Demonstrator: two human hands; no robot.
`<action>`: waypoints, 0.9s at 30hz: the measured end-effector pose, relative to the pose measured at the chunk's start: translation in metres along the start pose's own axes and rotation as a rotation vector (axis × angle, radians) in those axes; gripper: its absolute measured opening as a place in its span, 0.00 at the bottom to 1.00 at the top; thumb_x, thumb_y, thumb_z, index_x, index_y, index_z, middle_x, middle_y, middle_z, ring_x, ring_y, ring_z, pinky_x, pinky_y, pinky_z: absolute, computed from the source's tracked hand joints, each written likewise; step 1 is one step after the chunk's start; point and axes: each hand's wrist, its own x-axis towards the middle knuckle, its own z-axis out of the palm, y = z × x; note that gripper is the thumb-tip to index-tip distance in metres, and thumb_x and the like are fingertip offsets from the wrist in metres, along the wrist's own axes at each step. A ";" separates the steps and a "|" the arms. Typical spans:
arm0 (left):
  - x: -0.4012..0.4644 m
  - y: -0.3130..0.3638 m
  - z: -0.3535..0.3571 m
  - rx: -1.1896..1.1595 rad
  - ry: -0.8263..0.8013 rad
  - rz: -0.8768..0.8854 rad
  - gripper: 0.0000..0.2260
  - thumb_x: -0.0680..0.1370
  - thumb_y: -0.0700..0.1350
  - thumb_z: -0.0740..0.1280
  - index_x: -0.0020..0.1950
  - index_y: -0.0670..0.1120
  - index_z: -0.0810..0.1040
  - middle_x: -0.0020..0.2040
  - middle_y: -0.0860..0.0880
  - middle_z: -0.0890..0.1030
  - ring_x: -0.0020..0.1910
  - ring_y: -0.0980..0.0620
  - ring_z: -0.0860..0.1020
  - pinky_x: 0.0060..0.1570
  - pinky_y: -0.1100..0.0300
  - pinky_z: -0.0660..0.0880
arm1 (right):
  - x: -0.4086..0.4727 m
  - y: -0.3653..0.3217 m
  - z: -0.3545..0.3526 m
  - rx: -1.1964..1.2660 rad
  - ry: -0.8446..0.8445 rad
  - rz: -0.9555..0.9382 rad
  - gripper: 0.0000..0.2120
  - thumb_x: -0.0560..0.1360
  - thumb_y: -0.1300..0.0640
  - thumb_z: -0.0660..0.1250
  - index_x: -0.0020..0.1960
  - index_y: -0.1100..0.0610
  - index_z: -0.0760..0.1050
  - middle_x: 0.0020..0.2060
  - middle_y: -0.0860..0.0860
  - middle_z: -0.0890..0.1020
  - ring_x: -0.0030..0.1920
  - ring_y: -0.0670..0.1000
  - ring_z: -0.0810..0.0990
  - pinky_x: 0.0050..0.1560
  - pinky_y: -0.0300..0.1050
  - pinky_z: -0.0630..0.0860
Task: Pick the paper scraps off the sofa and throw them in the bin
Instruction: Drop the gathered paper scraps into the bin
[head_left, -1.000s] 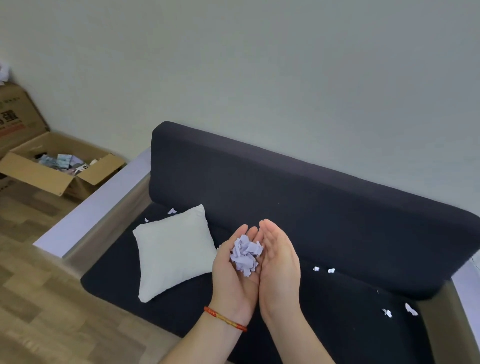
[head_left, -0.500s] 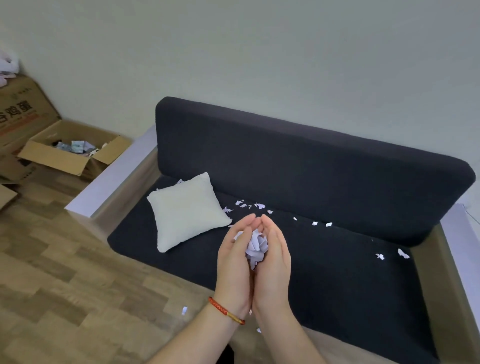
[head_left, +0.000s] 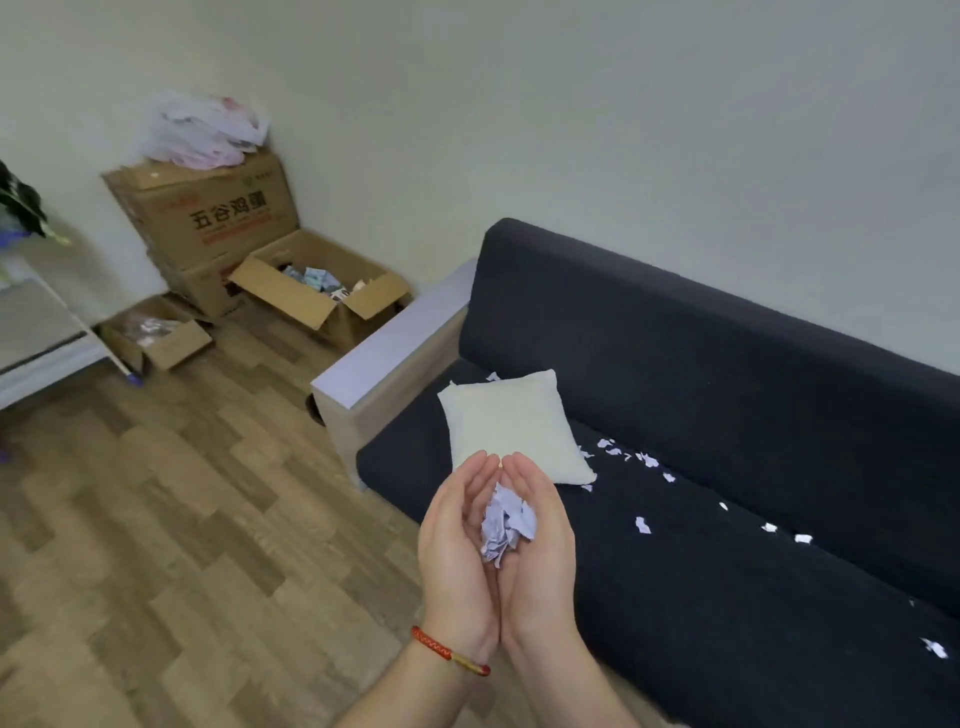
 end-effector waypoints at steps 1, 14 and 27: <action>0.008 0.019 -0.012 -0.004 0.012 0.041 0.11 0.83 0.44 0.66 0.59 0.44 0.87 0.61 0.43 0.87 0.60 0.44 0.85 0.59 0.50 0.83 | 0.004 0.018 0.018 0.003 -0.013 0.027 0.17 0.80 0.54 0.72 0.66 0.61 0.83 0.65 0.58 0.85 0.66 0.59 0.84 0.72 0.57 0.75; 0.119 0.226 -0.152 -0.349 0.052 -0.078 0.12 0.78 0.46 0.75 0.61 0.47 0.86 0.61 0.51 0.84 0.58 0.53 0.85 0.53 0.58 0.80 | 0.057 0.228 0.197 -0.359 -0.113 0.107 0.11 0.84 0.57 0.66 0.58 0.60 0.86 0.58 0.58 0.87 0.60 0.56 0.86 0.68 0.56 0.79; 0.327 0.365 -0.179 -0.259 0.226 -0.041 0.12 0.84 0.45 0.64 0.61 0.45 0.87 0.63 0.43 0.85 0.63 0.46 0.84 0.65 0.51 0.79 | 0.218 0.315 0.336 -0.875 -0.294 -0.168 0.14 0.86 0.59 0.64 0.67 0.62 0.82 0.63 0.56 0.86 0.63 0.47 0.85 0.66 0.43 0.79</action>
